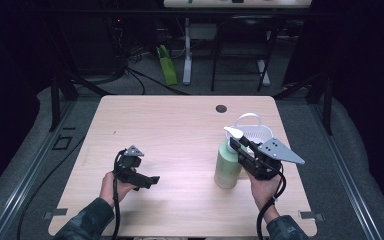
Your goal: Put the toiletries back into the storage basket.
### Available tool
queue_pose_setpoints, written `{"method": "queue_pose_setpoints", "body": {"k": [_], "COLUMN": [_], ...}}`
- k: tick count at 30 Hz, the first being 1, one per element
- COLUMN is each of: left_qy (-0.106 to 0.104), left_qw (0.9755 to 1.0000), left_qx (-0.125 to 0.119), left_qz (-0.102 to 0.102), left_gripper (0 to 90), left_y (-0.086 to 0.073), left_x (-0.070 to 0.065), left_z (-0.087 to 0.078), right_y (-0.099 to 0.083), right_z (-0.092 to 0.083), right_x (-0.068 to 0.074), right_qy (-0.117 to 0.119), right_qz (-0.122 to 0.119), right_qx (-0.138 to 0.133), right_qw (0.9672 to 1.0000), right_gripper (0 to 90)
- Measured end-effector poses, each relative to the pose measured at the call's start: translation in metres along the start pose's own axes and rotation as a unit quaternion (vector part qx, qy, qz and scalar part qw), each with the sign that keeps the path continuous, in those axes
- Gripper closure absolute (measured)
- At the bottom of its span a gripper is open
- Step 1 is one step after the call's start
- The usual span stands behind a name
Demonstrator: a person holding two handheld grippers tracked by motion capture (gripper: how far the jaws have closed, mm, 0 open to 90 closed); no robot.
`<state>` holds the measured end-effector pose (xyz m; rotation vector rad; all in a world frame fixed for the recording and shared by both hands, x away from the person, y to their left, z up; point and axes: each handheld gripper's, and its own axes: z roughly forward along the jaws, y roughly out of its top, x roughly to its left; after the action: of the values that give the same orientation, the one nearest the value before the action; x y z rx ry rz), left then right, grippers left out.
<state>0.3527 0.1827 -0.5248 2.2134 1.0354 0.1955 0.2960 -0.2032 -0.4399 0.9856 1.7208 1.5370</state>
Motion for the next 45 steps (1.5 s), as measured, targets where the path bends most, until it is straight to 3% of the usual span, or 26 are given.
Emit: {"method": "queue_pose_setpoints", "body": {"k": [16, 45], "left_qy": [0.000, -0.002], "left_qw": [1.0000, 1.0000], "left_qx": [0.000, 0.004], "left_qz": [-0.004, -0.004], "left_gripper": [0.0, 0.0], "left_y": [0.000, -0.001], "left_x": [0.000, 0.001], "left_z": [0.000, 0.002], "right_y": [0.004, 0.019], "right_z": [0.006, 0.018], "right_x": [0.001, -0.001], "right_qy": [0.013, 0.023], "right_qz": [0.006, 0.009], "right_qx": [0.009, 0.003], "right_qw": [0.9999, 0.9997], "right_gripper": [70.4, 70.5]}}
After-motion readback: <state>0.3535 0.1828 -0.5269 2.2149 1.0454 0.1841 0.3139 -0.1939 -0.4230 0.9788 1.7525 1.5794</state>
